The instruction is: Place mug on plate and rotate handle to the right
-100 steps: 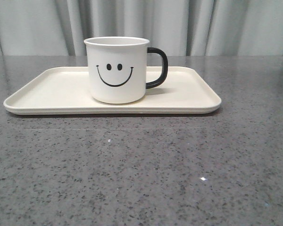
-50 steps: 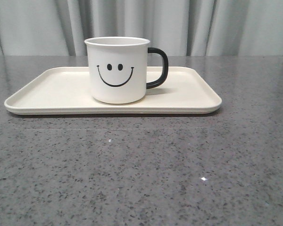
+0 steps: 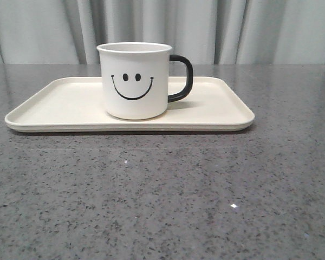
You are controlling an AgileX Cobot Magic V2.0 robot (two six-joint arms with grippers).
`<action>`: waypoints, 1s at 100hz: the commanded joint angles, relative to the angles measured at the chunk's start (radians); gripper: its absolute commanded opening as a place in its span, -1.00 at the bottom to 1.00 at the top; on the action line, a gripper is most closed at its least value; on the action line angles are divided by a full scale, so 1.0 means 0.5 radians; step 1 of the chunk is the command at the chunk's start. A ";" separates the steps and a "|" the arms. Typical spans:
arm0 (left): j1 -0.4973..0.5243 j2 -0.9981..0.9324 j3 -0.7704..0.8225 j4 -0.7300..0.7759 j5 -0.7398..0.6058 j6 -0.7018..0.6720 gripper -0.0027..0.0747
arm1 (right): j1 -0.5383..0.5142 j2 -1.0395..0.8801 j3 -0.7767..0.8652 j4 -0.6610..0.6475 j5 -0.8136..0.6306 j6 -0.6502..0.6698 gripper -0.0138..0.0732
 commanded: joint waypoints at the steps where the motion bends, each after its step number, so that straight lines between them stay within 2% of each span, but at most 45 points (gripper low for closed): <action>1: -0.011 -0.005 -0.042 0.058 -0.135 -0.019 -0.98 | -0.012 -0.031 0.010 0.005 -0.172 -0.023 -0.84; 100: -0.011 -0.005 -0.042 0.000 -0.130 -0.019 -0.98 | -0.012 -0.039 0.020 0.012 -0.225 -0.023 -0.84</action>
